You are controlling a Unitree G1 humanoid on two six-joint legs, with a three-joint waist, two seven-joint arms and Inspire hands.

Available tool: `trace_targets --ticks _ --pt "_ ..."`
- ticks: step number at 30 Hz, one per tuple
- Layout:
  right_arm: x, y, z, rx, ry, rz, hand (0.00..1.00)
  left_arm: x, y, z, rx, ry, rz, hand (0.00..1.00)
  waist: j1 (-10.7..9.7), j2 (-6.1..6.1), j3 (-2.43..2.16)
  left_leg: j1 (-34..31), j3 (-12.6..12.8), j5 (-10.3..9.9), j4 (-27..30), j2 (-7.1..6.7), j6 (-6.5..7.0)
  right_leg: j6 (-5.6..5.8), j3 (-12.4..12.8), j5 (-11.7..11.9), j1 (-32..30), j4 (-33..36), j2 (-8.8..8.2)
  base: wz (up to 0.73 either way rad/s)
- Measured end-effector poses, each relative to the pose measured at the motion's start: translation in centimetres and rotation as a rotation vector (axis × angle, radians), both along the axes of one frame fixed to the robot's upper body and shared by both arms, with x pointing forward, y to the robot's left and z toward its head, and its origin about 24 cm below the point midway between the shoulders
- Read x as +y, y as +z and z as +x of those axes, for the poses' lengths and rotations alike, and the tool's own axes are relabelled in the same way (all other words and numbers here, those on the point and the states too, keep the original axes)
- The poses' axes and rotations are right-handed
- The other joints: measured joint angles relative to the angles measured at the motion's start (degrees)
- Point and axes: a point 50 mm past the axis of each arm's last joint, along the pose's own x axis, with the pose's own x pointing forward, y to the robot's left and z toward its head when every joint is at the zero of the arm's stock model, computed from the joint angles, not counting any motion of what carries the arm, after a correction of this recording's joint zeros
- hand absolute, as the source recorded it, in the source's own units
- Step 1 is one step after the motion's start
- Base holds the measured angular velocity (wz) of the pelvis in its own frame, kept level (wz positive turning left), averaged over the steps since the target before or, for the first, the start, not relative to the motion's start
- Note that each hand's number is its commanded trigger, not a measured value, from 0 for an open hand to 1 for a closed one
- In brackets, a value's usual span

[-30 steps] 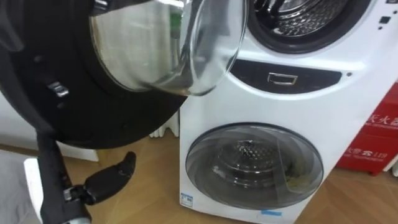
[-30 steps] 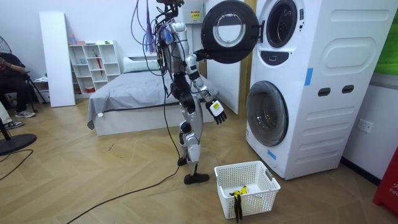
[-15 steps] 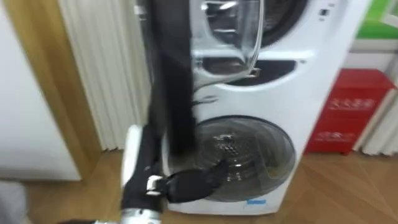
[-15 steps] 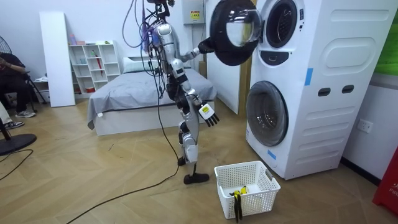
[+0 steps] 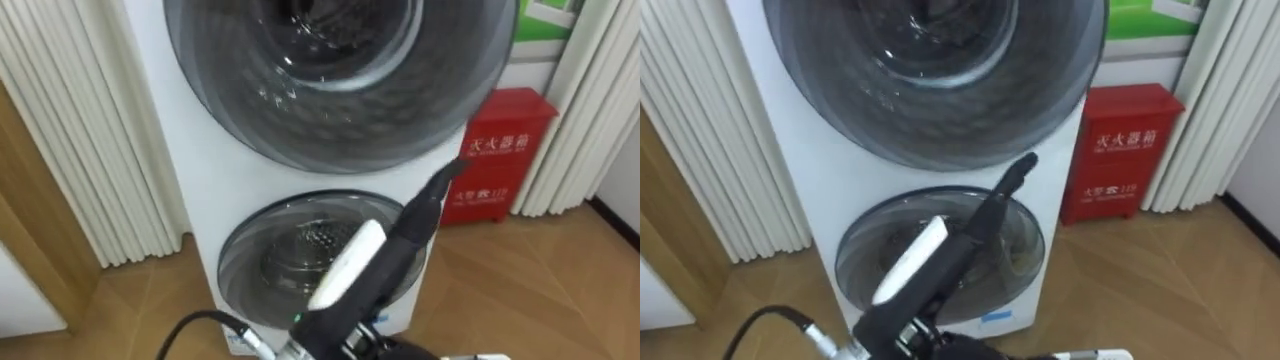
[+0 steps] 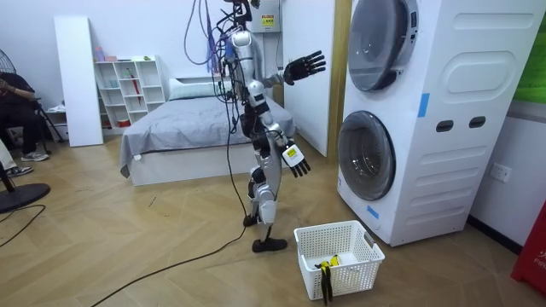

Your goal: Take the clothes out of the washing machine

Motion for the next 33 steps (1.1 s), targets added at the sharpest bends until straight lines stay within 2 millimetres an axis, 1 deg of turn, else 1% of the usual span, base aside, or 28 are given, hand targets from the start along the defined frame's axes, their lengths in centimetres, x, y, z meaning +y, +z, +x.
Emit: trace_targets --ticks 1,2,3,4,5,6,7,8,9,11,13,16,18,19,20,21,22,23,24,25,26,27,28,29,30,31,32,33 --pt "0.1 0.0 0.0 0.002 0.002 0.000 0.00 -0.3 0.2 0.0 -0.007 -0.020 0.005 0.00 -0.07 0.05 0.06 0.45 -0.04 -0.19 -0.02 0.32 -0.32 -0.71 0.75 -0.50 -0.02 0.56 0.50 -0.27" --pt "0.3 -0.1 -0.2 0.011 0.014 0.001 0.00 -0.5 0.3 0.0 -0.012 -0.039 0.009 0.00 -0.09 -0.27 0.28 0.88 -0.35 -0.28 -0.01 0.53 -0.48 -1.68 1.13 -1.34 -0.06 1.17 0.83 -0.25" --pt "0.4 -0.1 -0.2 0.012 0.021 0.001 0.00 -0.6 0.4 0.0 -0.014 -0.046 0.008 0.00 -0.25 -0.26 0.27 0.98 -0.60 -0.33 0.01 0.61 -0.56 -1.92 1.16 -1.69 -0.08 1.38 0.92 -0.18" --pt "0.5 -0.1 -0.2 0.013 0.021 0.005 0.00 -0.8 0.4 0.0 -0.018 -0.060 0.008 0.00 -0.73 -0.34 0.33 1.18 -1.27 -0.55 0.00 0.80 -0.93 -2.34 1.39 -2.26 -0.07 1.73 1.25 -0.08" --pt "0.4 -0.1 -0.2 0.012 0.017 0.004 0.00 -1.1 0.3 0.0 -0.017 -0.071 0.013 0.00 -1.52 -0.35 0.34 1.19 -1.55 -0.74 -0.02 1.01 -1.26 -2.17 1.37 -2.49 -0.05 1.74 1.45 -0.05" --pt "0.4 -0.1 -0.2 0.011 0.017 0.003 0.00 -1.2 0.2 0.0 -0.012 -0.075 0.018 0.00 -1.68 -0.23 0.30 1.19 -1.67 -0.85 -0.03 1.18 -1.44 -2.12 1.44 -2.47 -0.02 1.83 1.66 -0.08" --pt "0.5 -0.1 -0.2 0.012 0.017 0.003 0.00 -1.4 -0.2 0.1 0.002 -0.086 0.035 0.00 -1.87 -0.08 0.21 1.27 -1.71 -0.95 -0.16 1.48 -1.60 -2.05 2.05 -2.42 0.05 2.04 2.10 -0.18" --pt "0.5 -0.1 -0.1 0.010 0.018 0.005 0.00 -1.5 -0.7 0.1 0.019 -0.097 0.054 0.00 -1.89 -0.02 0.28 1.45 -1.85 -0.95 -0.25 1.72 -1.61 -1.90 2.70 -2.32 -0.03 2.74 2.43 -0.21" --pt "0.5 -0.1 -0.2 0.012 0.019 0.006 0.00 -1.6 -1.0 0.1 0.031 -0.100 0.063 0.00 -1.89 0.02 0.27 1.59 -1.97 -0.95 -0.32 1.81 -1.61 -1.80 2.72 -2.26 0.07 2.89 2.55 -0.18" --pt "0.6 -0.1 -0.1 0.015 0.024 0.010 0.00 -1.7 -1.8 0.2 0.067 -0.110 0.099 0.00 -2.39 0.20 0.20 1.82 -2.93 -1.00 -0.64 2.29 -1.71 -1.74 3.28 -2.23 0.30 3.17 3.06 -0.07" --pt "0.8 0.0 0.2 0.009 0.035 0.011 0.00 -1.7 -2.1 0.2 0.064 -0.110 0.123 0.00 -2.60 0.17 0.26 2.38 -3.45 -0.96 -1.67 2.45 -1.81 -1.50 3.68 -2.35 0.31 3.12 3.21 -0.04" --pt "0.9 0.2 0.6 -0.010 0.046 0.018 0.00 -1.7 -2.4 0.2 0.057 -0.106 0.151 0.00 -2.90 0.16 0.28 3.26 -4.09 -0.92 -2.98 2.35 -1.92 -1.28 3.75 -2.48 0.63 2.53 3.68 -0.02" --pt "1.0 0.1 0.5 -0.006 0.049 0.024 0.00 -1.4 -3.3 0.3 0.084 -0.097 0.180 0.00 -2.14 0.11 0.31 4.36 -3.94 -0.92 -4.11 2.34 -1.93 -1.26 4.03 -2.48 0.97 2.56 3.98 -0.18" --pt "1.0 0.2 0.6 -0.007 0.048 0.026 0.00 -1.1 -4.3 0.5 0.117 -0.085 0.211 0.00 -1.53 0.09 0.28 4.63 -4.12 -1.00 -4.40 2.31 -2.07 -1.21 3.78 -2.52 0.91 2.56 4.05 -0.20" --pt "1.0 0.2 0.7 -0.008 0.050 0.030 0.00 -0.4 -5.6 0.6 0.162 -0.059 0.246 0.00 -1.42 -0.03 0.35 4.62 -4.34 -1.04 -4.39 2.22 -2.13 -1.19 3.82 -2.53 0.81 2.53 4.01 -0.14" --pt "0.9 0.3 0.7 -0.010 0.047 0.031 0.00 0.0 -6.3 0.7 0.190 -0.042 0.268 0.00 -1.42 -0.05 0.34 4.63 -4.34 -1.08 -4.39 2.21 -2.19 -1.19 3.77 -2.53 0.80 2.53 4.00 -0.04" --pt "0.9 0.3 0.6 -0.016 0.031 0.039 0.00 1.2 -8.0 0.6 0.258 0.001 0.314 0.00 -1.18 -0.09 0.28 4.67 -4.33 -1.11 -4.38 2.21 -2.25 -1.15 3.46 -2.55 0.79 2.51 4.00 -0.09" --pt "0.8 0.3 0.4 -0.011 0.013 0.049 0.00 2.6 -9.8 0.6 0.328 0.053 0.360 0.00 -0.17 -0.18 0.19 4.78 -4.34 -1.11 -4.38 2.21 -2.25 -1.10 2.99 -2.51 0.80 2.30 4.02 -0.15" --pt "0.6 0.3 0.2 -0.006 0.000 0.052 0.00 3.3 -10.9 0.6 0.369 0.083 0.387 0.00 0.53 -0.24 0.09 4.79 -4.35 -1.11 -4.38 2.23 -2.26 -1.03 2.40 -2.47 0.82 2.07 4.02 -0.26" --pt "0.3 0.2 -0.2 -0.004 -0.021 0.056 0.00 5.3 -13.0 0.4 0.460 0.161 0.432 0.00 1.86 -0.25 -0.07 4.74 -4.37 -1.19 -4.37 2.27 -2.38 -0.98 0.83 -2.42 0.91 1.48 3.99 -0.24" --pt "0.1 0.2 -0.5 -0.003 -0.034 0.055 0.00 7.5 -15.2 -0.3 0.554 0.254 0.478 0.00 2.74 -0.14 -0.11 4.81 -4.52 -1.22 -4.38 2.37 -2.43 -0.98 -0.42 -2.42 0.93 1.40 4.01 -0.20" --pt "-0.2 0.2 -0.8 0.003 -0.045 0.054 0.00 8.8 -16.3 -0.8 0.609 0.301 0.501 0.00 3.23 -0.06 -0.17 4.92 -4.67 -1.22 -4.39 2.39 -2.43 -0.98 -0.74 -2.42 1.01 1.39 4.02 -0.06" --pt "-0.7 0.0 -1.4 0.019 -0.067 0.044 0.00 11.3 -18.6 -2.1 0.724 0.405 0.546 0.00 3.59 0.21 -0.28 5.21 -5.52 -1.22 -4.48 2.45 -2.43 -0.98 -0.77 -2.42 1.52 1.14 4.10 0.06" --pt "-1.2 -0.1 -2.3 0.043 -0.085 0.034 0.00 13.9 -20.5 -3.9 0.837 0.513 0.599 0.00 3.80 0.43 -0.39 5.52 -5.96 -1.23 -4.55 2.47 -2.45 -0.98 -1.07 -2.42 2.25 0.27 4.15 0.10" --pt "-1.5 -0.2 -2.7 0.056 -0.100 0.029 0.00 15.2 -21.3 -4.9 0.890 0.567 0.624 0.00 4.18 0.56 -0.61 5.53 -6.11 -1.24 -4.57 2.47 -2.47 -0.98 -1.49 -2.42 2.55 -0.18 4.09 0.11" --pt "-2.0 -0.3 -3.6 0.077 -0.138 0.026 0.00 17.7 -22.5 -6.9 0.989 0.693 0.655 0.00 4.97 0.79 -0.89 5.62 -6.00 -1.27 -4.66 2.48 -2.52 -0.98 -2.37 -2.42 2.86 -0.53 4.09 0.06" --pt "-2.5 -0.4 -4.3 0.101 -0.177 0.024 0.00 20.1 -23.3 -9.3 1.077 0.827 0.685 0.00 5.13 1.02 -1.01 5.79 -5.98 -1.27 -4.71 2.57 -2.52 -0.98 -2.46 -2.42 2.91 -0.52 4.16 0.04" --pt "-2.6 -0.5 -4.5 0.112 -0.191 0.024 0.00 21.0 -23.5 -10.4 1.117 0.876 0.705 0.00 5.31 1.14 -1.05 5.84 -5.99 -1.27 -4.74 2.57 -2.52 -0.98 -2.43 -2.42 2.93 -0.52 4.17 0.00"
